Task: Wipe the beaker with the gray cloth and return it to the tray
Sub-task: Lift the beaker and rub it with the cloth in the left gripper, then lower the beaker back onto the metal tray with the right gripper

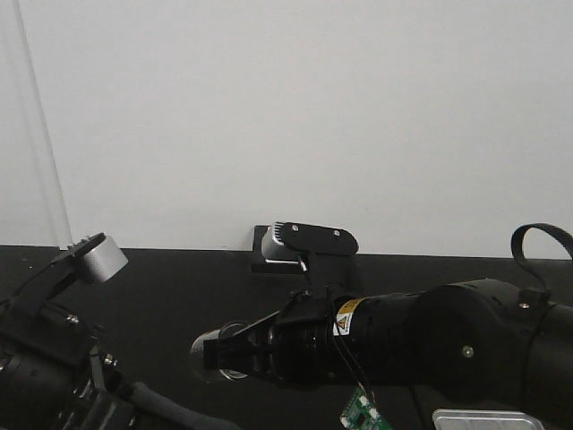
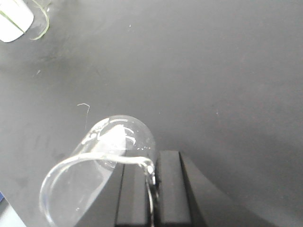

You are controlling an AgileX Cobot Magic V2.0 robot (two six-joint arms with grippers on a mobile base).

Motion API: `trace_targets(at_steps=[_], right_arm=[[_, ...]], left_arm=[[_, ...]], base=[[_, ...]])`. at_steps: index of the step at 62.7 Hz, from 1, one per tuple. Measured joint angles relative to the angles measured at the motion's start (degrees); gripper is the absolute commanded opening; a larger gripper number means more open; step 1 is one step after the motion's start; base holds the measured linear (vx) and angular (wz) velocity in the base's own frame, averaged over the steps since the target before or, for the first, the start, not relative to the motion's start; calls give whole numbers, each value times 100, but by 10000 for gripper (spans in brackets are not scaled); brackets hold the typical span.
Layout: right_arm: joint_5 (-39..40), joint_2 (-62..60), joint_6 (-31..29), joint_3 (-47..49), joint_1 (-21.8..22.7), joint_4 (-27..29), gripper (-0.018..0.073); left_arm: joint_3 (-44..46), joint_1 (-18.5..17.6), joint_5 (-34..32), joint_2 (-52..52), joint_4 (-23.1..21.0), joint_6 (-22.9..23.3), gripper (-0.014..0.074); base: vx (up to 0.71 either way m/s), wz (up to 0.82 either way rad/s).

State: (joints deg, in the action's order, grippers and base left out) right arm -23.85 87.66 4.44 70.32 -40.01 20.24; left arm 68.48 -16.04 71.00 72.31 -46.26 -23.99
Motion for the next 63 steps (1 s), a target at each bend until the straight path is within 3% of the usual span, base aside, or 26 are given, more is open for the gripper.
trace_targets(at_steps=[6,14,25,31,46,54,63], right_arm=[[-184,0,0,0,0,76,-11],[-757,0,-39,0,0,176,-11],[-1496,0,-107,0,180,-138,-11],[-1891,0,-14,0,661,-386,-11],[-2747,0,-185,0,2145,-1380,-9],[-3220,9,-444,0,2793,-1797,-8],[-3519,200,-658,0,3493,-1897,-8]], left_arm=[[0,0,-258,0,8,-1,0],[0,0,-1309,0,105,-6,0],[0,0,-2680,0,820,80,0],[0,0,-2884,0,1572,369,0],[-206,0,-2893,18,3717,1623,4],[-449,0,-2907,223,4259,1961,17],[-659,0,-2939,709,4357,2053,45]], base=[[0,0],[0,0],[0,0],[0,0],[0,0],[0,0],[0,0]])
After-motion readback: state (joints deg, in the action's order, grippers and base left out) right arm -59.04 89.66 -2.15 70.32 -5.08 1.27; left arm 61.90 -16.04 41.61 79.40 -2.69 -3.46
